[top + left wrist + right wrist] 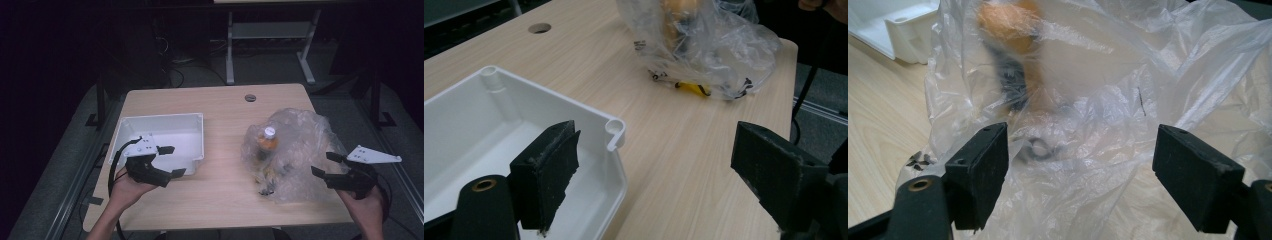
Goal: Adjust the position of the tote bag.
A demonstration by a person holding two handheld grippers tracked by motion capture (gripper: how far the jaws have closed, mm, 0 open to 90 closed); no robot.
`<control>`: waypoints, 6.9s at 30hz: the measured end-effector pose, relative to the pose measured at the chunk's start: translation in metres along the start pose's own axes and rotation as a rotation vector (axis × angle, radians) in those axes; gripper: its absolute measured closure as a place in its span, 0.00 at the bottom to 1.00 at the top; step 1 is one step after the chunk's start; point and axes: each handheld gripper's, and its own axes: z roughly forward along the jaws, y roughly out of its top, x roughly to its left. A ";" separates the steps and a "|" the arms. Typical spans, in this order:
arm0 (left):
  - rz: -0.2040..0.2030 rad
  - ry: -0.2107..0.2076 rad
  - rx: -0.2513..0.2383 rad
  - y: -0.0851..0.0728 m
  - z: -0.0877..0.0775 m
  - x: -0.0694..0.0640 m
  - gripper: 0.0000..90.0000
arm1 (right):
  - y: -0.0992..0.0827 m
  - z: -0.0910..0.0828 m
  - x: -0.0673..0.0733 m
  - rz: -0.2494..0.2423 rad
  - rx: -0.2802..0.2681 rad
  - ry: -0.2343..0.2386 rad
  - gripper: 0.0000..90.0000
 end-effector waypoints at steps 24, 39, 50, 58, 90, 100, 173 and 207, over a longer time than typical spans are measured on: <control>0.054 -0.088 0.039 0.031 0.039 -0.012 0.25 | -0.002 -0.004 0.000 0.002 -0.007 -0.010 0.24; 0.078 -0.140 0.056 0.052 0.072 -0.021 0.26 | -0.004 -0.001 -0.001 -0.016 0.003 0.006 0.25; 0.104 -0.170 0.074 0.068 0.098 -0.025 0.27 | -0.004 -0.003 -0.003 -0.013 -0.010 0.007 0.25; 0.119 -0.173 0.077 0.078 0.107 -0.027 0.28 | -0.004 -0.005 -0.004 -0.014 -0.010 0.001 0.26; 0.178 -0.198 0.083 0.120 0.160 -0.031 0.33 | -0.007 -0.002 -0.009 0.004 -0.003 0.011 0.26; 0.159 -0.181 0.109 0.122 0.183 -0.024 0.35 | -0.007 -0.003 -0.008 -0.003 0.000 0.005 0.26; 0.219 -0.126 0.319 0.059 0.192 -0.007 1.00 | -0.009 0.000 -0.007 -0.021 0.035 0.020 0.27; 0.160 -0.133 0.324 0.053 0.163 0.005 0.86 | -0.008 0.000 -0.005 -0.034 0.048 0.032 0.33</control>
